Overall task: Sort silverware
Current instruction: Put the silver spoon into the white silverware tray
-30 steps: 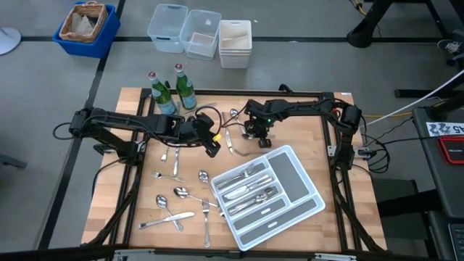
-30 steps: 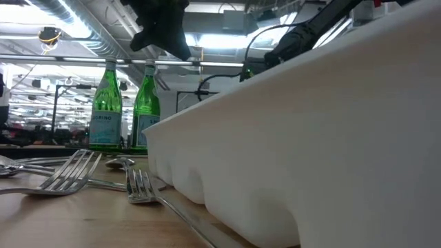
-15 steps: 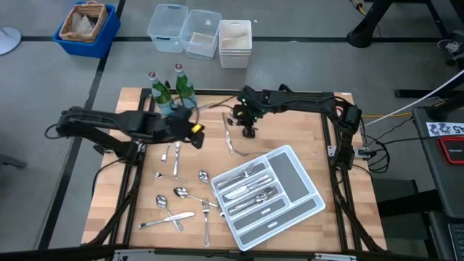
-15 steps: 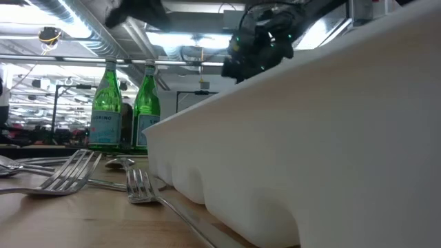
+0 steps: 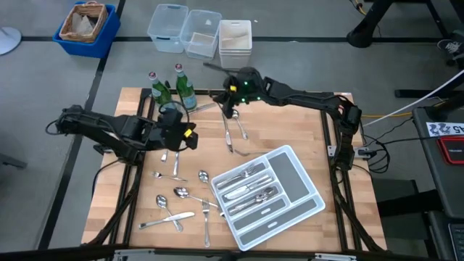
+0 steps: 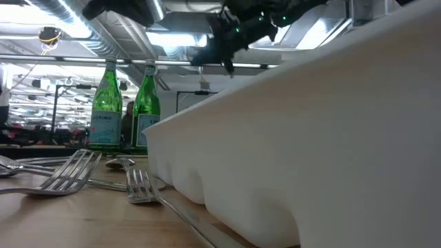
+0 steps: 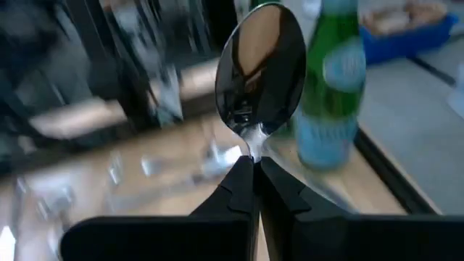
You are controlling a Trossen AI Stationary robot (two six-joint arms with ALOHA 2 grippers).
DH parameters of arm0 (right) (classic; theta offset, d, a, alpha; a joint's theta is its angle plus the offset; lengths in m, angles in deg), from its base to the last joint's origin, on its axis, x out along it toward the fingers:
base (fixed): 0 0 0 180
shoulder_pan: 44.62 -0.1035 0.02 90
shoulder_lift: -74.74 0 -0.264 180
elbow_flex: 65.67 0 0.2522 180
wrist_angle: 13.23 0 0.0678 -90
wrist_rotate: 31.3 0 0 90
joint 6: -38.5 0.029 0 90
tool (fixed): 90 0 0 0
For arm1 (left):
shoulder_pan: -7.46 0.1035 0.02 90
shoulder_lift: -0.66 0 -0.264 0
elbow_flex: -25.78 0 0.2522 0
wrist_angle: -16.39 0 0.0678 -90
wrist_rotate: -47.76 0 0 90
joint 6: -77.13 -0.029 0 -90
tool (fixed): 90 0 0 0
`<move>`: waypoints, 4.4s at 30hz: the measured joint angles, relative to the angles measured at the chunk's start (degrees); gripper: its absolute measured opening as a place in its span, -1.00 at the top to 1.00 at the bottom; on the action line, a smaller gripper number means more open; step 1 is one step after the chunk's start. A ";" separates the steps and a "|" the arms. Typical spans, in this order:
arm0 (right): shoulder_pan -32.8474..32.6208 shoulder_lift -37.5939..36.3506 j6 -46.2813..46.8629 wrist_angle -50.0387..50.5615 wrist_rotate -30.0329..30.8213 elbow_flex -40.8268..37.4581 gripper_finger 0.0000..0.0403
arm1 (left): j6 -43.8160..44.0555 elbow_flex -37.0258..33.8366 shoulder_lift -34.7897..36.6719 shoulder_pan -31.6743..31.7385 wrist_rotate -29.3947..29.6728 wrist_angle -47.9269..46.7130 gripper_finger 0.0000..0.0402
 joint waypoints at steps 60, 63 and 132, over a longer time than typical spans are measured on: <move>-0.03 -0.04 20.00 -23.24 0.68 0.79 0.94 | -11.86 -0.02 -5.07 22.54 -4.16 28.40 0.17; -0.03 -0.04 19.99 -23.22 1.34 0.79 0.94 | -11.86 0.00 -5.91 23.33 -4.31 28.86 0.17; 8.92 -0.31 6.96 12.76 -14.68 0.77 0.41 | -16.12 -0.02 -1.72 14.67 -24.76 18.12 1.00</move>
